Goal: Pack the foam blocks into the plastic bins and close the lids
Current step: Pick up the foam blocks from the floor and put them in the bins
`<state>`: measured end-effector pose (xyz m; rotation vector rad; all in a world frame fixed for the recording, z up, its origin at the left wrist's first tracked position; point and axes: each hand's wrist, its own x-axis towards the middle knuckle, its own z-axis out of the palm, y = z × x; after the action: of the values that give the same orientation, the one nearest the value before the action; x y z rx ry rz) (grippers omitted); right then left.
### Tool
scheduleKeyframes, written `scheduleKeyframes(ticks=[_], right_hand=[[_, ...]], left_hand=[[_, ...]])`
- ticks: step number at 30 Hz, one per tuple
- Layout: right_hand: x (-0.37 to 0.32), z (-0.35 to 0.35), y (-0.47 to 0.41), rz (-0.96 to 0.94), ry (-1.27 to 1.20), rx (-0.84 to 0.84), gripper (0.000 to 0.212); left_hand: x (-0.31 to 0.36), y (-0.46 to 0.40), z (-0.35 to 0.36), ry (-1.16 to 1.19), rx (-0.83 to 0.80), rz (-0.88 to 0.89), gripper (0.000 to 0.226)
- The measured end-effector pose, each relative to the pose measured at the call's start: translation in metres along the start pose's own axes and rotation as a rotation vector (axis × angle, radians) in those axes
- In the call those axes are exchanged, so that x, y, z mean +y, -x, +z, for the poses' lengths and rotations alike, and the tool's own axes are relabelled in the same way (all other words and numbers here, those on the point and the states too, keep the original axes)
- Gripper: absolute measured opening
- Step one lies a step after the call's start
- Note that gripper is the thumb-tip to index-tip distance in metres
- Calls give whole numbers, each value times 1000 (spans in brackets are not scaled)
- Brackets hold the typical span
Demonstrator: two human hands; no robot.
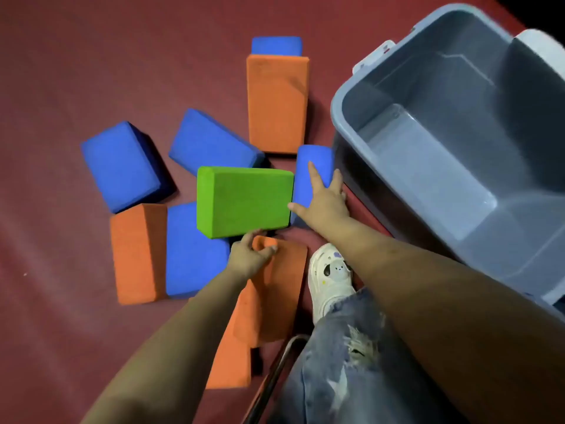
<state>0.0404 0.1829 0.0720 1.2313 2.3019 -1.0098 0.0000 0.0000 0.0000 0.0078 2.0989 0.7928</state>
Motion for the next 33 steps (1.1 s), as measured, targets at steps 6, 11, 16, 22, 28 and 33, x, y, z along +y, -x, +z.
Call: scheduleKeyframes(ticks=[6,11,16,22,28,33], right_hand=[[20,14,-11,-89,-97,27,100],[18,4,-8,-67,-114,42,93],[10,-25,11,-114,-22,83,86],[-21,-68,65,-222,52,137,83],[-48,-120,138,-346,-70,237,80],[-41,-181,203,-452,-152,420,77]], left_hand=[[-12,-14,21,-87,-51,-86,84],[-8,-3,21,-136,5,-19,79],[8,35,-1,-70,131,127,88],[50,95,-49,197,281,295,78],[111,164,-94,289,499,532,70],[166,223,-105,337,591,749,74]])
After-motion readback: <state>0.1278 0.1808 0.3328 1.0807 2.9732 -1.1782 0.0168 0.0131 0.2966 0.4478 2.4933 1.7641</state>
